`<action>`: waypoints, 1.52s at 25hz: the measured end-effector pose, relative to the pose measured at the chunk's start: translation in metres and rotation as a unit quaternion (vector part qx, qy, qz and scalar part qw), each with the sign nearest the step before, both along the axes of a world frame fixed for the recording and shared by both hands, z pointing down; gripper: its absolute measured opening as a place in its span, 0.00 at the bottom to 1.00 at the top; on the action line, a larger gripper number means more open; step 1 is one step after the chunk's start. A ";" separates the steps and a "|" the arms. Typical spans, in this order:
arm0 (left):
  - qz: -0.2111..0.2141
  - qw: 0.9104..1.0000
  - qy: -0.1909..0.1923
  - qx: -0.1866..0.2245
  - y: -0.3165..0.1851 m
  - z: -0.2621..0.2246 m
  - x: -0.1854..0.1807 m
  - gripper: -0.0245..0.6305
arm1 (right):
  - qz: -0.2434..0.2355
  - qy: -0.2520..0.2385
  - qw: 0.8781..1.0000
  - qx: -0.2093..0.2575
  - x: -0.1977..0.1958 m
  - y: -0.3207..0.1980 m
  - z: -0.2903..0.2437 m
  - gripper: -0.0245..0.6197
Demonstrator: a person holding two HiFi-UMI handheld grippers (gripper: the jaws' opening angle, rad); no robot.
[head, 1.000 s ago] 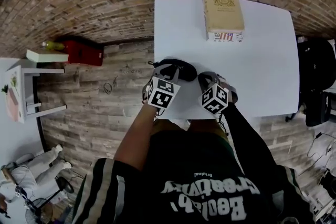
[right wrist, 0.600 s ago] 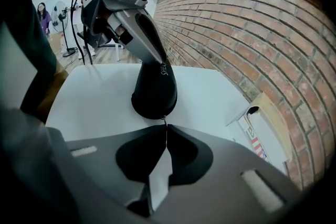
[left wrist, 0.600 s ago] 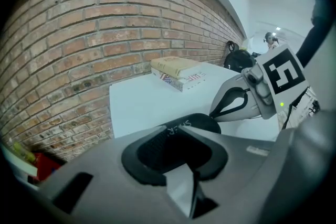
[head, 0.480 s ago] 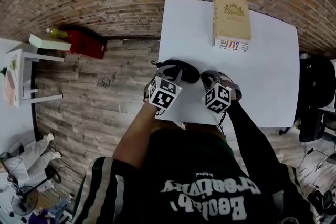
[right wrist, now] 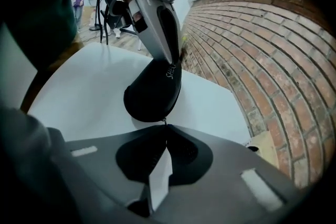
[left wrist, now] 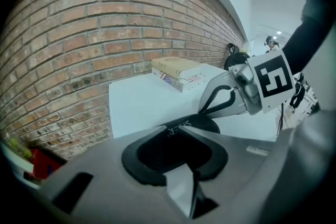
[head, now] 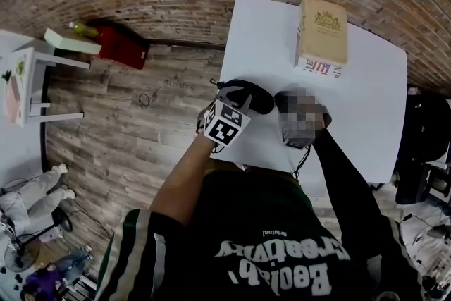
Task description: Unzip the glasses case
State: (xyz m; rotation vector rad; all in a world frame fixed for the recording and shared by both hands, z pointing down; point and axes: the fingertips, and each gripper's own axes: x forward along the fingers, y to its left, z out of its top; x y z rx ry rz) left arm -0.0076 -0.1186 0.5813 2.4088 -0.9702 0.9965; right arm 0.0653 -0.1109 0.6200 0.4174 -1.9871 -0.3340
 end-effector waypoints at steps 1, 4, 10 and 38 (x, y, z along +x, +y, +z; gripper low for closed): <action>-0.002 1.000 0.000 -0.001 0.000 0.000 0.000 0.12 | -0.008 0.003 1.000 0.002 -0.001 -0.002 0.000 0.06; -0.007 1.000 0.002 -0.005 0.001 0.000 0.000 0.12 | -0.037 0.017 0.999 0.012 -0.005 -0.006 -0.002 0.06; -0.012 1.000 0.009 -0.003 0.001 0.000 -0.001 0.12 | -0.143 0.055 0.986 0.063 -0.008 -0.002 -0.007 0.06; 0.056 0.997 0.044 -0.028 0.085 0.004 0.030 0.22 | 0.229 -0.100 0.959 -0.135 0.003 0.068 -0.009 0.06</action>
